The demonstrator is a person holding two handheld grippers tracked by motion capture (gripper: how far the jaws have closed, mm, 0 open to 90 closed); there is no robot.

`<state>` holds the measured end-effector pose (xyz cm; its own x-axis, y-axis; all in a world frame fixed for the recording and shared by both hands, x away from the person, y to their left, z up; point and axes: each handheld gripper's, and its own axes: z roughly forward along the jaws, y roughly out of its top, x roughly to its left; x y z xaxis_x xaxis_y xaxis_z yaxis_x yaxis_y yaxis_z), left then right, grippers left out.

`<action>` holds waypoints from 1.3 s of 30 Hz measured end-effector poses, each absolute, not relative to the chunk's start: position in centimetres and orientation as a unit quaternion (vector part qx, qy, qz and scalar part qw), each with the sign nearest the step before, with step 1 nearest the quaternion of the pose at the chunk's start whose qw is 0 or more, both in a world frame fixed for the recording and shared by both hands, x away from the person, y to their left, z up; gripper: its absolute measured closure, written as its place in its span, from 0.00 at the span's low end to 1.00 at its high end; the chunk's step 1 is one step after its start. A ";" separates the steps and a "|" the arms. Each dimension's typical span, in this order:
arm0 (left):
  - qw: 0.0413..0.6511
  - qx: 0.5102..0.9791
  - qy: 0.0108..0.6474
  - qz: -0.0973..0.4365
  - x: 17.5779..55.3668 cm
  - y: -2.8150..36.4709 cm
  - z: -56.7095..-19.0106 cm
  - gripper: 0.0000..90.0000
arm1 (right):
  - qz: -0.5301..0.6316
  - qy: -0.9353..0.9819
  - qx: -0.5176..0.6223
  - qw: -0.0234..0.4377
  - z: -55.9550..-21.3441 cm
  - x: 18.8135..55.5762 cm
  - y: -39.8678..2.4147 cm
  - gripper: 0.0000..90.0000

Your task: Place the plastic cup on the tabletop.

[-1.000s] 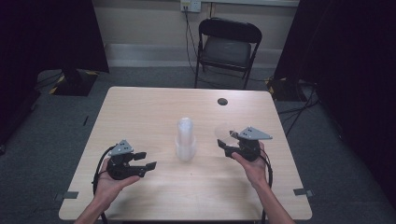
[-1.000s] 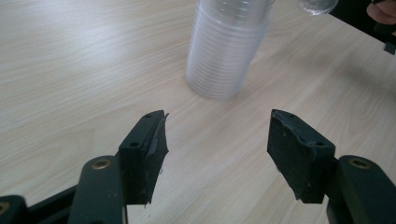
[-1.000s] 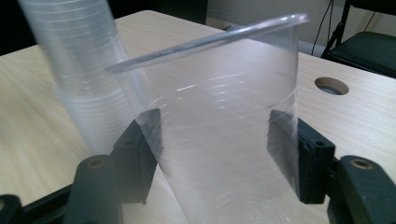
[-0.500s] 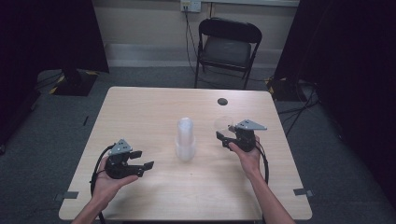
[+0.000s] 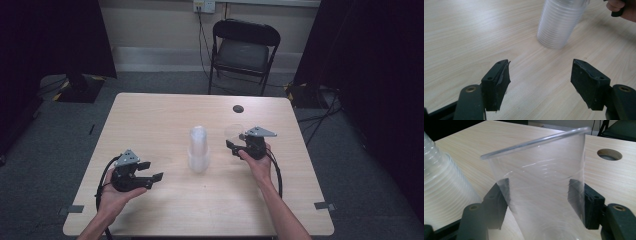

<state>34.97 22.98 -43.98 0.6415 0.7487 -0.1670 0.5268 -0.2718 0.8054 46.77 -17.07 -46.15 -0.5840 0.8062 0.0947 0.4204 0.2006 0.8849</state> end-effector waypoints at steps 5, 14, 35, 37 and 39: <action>0.445 0.790 0.403 0.123 35.1 23.0 -44.1 0.35 | 0.480 0.750 0.411 0.196 -46.8 47.2 -16.4 0.37; 0.445 0.790 0.404 0.122 35.1 22.9 -44.2 0.35 | 0.478 0.751 0.415 0.187 -47.6 47.4 -16.2 0.34; 0.443 0.792 0.401 0.125 35.0 22.8 -44.2 0.36 | 0.463 0.757 0.422 0.183 -48.8 46.5 -17.4 0.23; 0.443 0.792 0.402 0.125 35.0 22.8 -44.2 0.36 | 0.463 0.755 0.427 0.184 -48.8 46.4 -17.6 0.21; 0.442 0.792 0.402 0.126 35.0 22.9 -44.2 0.36 | 0.462 0.754 0.430 0.182 -48.9 46.3 -17.8 0.18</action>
